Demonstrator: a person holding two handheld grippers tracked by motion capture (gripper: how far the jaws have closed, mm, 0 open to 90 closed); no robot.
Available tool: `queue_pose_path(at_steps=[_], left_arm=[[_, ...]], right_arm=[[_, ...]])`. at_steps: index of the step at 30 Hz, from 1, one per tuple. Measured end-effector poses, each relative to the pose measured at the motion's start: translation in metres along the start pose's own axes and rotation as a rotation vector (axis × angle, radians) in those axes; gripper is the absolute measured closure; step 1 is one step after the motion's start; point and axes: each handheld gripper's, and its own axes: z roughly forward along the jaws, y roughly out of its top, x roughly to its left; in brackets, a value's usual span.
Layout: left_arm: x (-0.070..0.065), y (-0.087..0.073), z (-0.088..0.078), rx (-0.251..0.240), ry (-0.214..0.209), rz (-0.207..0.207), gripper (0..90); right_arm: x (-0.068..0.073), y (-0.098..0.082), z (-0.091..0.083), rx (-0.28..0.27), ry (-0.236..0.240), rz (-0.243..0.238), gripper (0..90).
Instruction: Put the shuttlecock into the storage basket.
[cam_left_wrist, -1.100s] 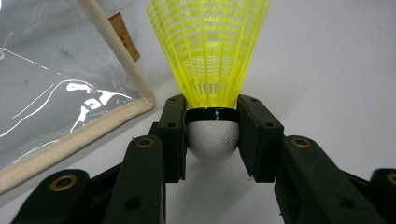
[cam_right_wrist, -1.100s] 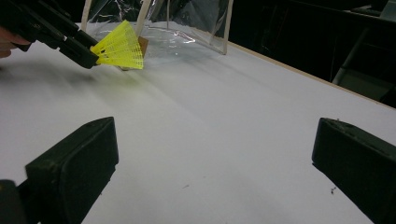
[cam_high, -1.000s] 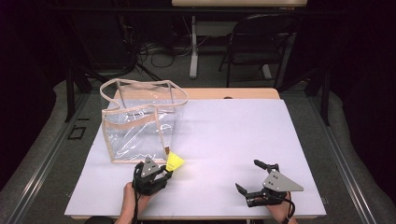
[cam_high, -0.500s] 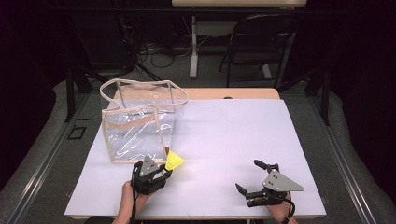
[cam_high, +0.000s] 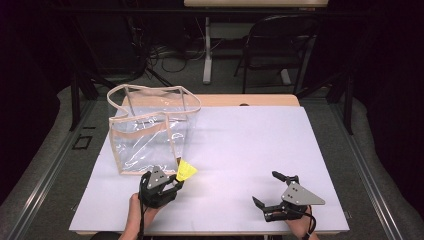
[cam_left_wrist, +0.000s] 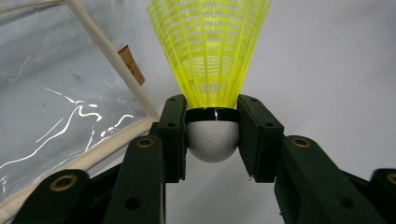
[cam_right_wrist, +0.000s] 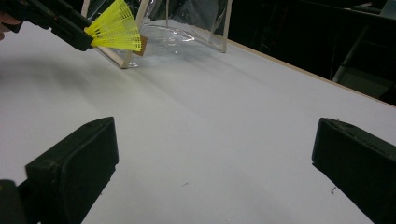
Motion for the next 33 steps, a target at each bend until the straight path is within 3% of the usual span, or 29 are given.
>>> queue_pose_path(at_steps=[33], left_arm=[[-0.003,0.02,-0.009,-0.061,0.002,0.024,64.6]], right_arm=[[0.0,0.0,0.0,0.006,-0.001,-0.004,0.0]])
